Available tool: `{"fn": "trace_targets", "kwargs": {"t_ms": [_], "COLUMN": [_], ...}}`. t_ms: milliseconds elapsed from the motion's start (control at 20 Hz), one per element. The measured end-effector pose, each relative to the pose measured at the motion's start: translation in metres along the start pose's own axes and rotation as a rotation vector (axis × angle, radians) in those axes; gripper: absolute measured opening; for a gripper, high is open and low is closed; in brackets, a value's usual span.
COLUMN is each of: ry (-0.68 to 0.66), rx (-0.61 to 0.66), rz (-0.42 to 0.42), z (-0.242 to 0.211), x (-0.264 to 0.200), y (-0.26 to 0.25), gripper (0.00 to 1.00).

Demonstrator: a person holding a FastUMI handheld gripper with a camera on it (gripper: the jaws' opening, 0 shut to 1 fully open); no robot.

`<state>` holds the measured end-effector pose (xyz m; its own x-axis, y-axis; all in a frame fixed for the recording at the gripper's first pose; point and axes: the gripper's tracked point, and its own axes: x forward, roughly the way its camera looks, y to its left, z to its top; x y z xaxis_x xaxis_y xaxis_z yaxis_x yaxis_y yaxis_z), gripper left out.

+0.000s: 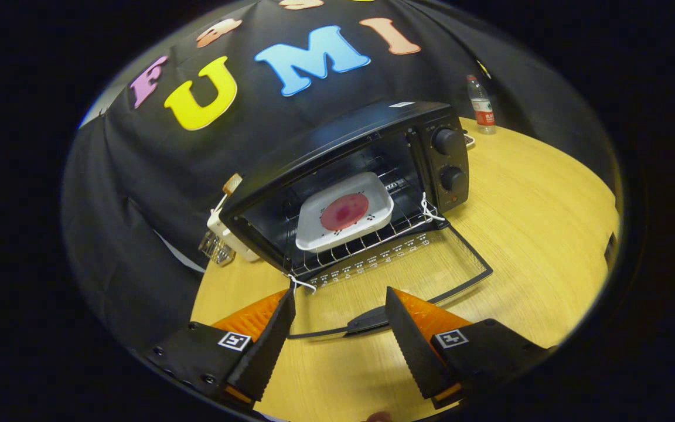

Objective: Open the toaster oven, put the food inside, and close the toaster oven door.

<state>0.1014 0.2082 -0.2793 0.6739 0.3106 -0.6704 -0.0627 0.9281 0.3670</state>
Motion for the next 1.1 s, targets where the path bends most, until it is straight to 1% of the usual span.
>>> {"fn": "trace_targets", "kwargs": {"t_ms": [100, 300, 550, 750, 1000, 1100], "ry": [0.024, 0.130, 0.242, 0.286, 0.313, 0.321], "rx": [-0.056, -0.121, -0.195, -0.223, -0.299, -0.300], "rz": [-0.015, -0.041, -0.061, -0.084, -0.143, -0.146], "z": [-0.006, -0.030, -0.057, -0.067, -0.075, -0.077], "x": [-0.004, -0.006, 0.003, 0.011, 0.020, 0.025], "y": [-0.007, -0.020, -0.032, -0.039, -0.058, -0.058], "gripper": [0.98, 0.98, 0.98, 0.98, 0.98, 0.98]}}
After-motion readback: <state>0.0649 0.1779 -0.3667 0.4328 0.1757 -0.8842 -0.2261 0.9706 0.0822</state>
